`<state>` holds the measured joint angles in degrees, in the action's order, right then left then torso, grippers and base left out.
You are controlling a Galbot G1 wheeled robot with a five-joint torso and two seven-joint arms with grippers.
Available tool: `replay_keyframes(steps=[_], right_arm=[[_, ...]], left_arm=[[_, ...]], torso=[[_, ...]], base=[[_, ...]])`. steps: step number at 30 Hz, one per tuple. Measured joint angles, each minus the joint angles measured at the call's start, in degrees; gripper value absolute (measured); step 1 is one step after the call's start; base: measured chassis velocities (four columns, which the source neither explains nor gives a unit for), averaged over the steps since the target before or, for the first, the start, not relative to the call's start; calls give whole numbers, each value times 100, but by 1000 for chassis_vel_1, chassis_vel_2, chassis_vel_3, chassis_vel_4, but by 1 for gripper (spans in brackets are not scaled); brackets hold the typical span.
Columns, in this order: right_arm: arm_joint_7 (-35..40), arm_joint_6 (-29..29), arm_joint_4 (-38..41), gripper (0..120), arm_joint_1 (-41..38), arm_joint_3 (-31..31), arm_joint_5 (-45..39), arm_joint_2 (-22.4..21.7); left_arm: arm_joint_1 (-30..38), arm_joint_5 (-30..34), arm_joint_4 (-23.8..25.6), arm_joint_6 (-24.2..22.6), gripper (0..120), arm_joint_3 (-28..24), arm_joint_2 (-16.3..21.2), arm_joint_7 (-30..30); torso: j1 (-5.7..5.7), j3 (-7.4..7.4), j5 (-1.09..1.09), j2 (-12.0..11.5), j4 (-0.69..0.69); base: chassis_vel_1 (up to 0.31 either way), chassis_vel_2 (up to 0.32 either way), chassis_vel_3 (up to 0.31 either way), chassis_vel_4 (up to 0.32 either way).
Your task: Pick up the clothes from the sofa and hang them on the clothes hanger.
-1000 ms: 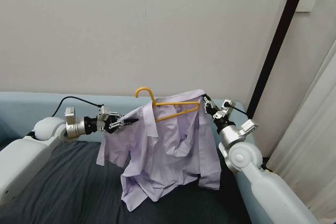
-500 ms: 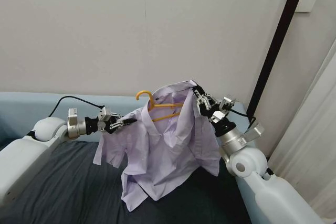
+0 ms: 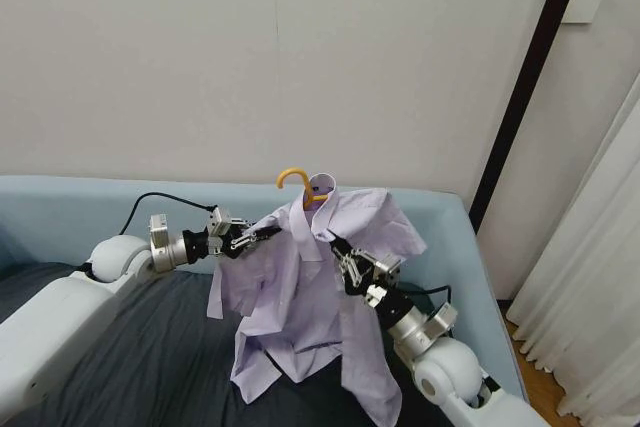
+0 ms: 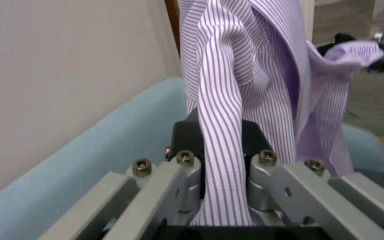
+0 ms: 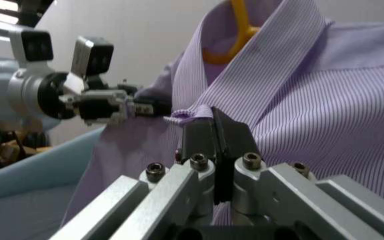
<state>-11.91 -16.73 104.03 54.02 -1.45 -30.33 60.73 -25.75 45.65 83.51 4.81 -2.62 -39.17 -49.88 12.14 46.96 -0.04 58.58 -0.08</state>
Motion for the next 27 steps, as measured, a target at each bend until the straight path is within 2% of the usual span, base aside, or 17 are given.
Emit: replay_keyframes(steps=[6, 15, 19, 20, 22, 24, 25, 27], right_arm=[[-418, -99, -42, 0, 187, 75, 360, -88], [-348, -177, 62, 2, 395, 101, 862, -202], [-367, -298, 87, 22, 640, 105, 1245, -459], [-367, -298, 87, 22, 640, 105, 1245, -459], [-591, -350, 168, 30, 776, 222, 1270, -744], [-1003, -371, 350, 40, 831, 475, 1036, -1076], [-1003, -371, 350, 40, 831, 475, 1036, -1076], [-1406, -378, 617, 48, 764, 717, 406, -1379]], left_arm=[[-111, 129, 148, -2, 6, 119, 200, -2], [-258, 230, 340, -5, 6, 243, 473, -116], [-234, 315, 392, 3, 6, 270, 641, -218], [-234, 315, 392, 3, 6, 270, 641, -218], [-186, 393, 398, 5, 6, 327, 751, -302], [-169, 422, 378, 14, 6, 425, 873, -386], [-169, 422, 378, 14, 6, 425, 873, -386], [-221, 422, 358, 48, 6, 554, 988, -440]], torso=[[0, 0, -1, 0, 1], [0, 0, -1, 0, 1], [0, 0, -1, 0, 0], [0, 0, -1, 0, 0], [0, 1, 1, -1, -1], [0, 1, 1, -1, -2], [0, 1, 1, -1, -2], [0, 0, 1, -1, 0]], base=[[0, 0, 0, 0], [0, 0, 0, 0], [0, 0, 0, 0], [0, 0, 0, 0], [0, 0, 0, 0], [0, 0, 0, 0], [0, 0, 0, 0], [0, 0, 0, 0]])
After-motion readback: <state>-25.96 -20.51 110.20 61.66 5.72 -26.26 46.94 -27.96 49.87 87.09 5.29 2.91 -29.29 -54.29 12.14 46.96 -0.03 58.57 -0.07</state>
